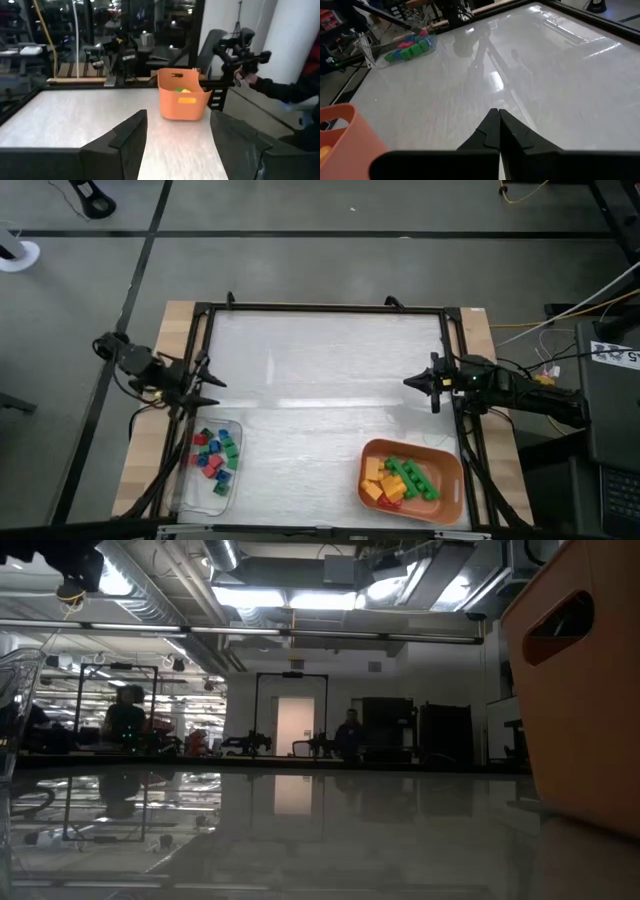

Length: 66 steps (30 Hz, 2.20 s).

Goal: Sort blocks by size
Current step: Return to Home Position

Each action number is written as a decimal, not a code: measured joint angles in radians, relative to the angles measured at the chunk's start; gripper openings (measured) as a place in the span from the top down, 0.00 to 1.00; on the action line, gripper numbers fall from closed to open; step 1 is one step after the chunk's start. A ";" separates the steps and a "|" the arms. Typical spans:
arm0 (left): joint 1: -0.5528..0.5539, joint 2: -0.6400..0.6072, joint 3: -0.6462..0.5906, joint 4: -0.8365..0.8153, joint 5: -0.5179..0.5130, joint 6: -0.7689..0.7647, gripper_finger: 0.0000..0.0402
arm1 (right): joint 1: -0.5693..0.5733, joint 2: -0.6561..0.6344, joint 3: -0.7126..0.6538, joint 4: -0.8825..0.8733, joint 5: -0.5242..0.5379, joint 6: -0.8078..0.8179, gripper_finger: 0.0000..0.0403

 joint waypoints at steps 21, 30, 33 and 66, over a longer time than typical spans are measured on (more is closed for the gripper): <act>0.124 0.001 -0.335 0.443 -0.052 0.046 0.49 | 0.000 0.001 0.000 -0.005 0.071 -0.034 1.00; 0.249 0.001 -0.378 0.449 -0.009 0.018 0.49 | 0.000 0.001 0.000 -0.004 0.070 -0.056 1.00; 0.274 0.001 -0.377 0.443 0.037 0.025 0.49 | 0.000 0.001 0.000 0.000 0.069 -0.068 1.00; 0.290 0.012 -0.375 0.346 0.061 0.096 0.49 | 0.000 0.009 -0.208 0.406 0.129 -0.103 1.00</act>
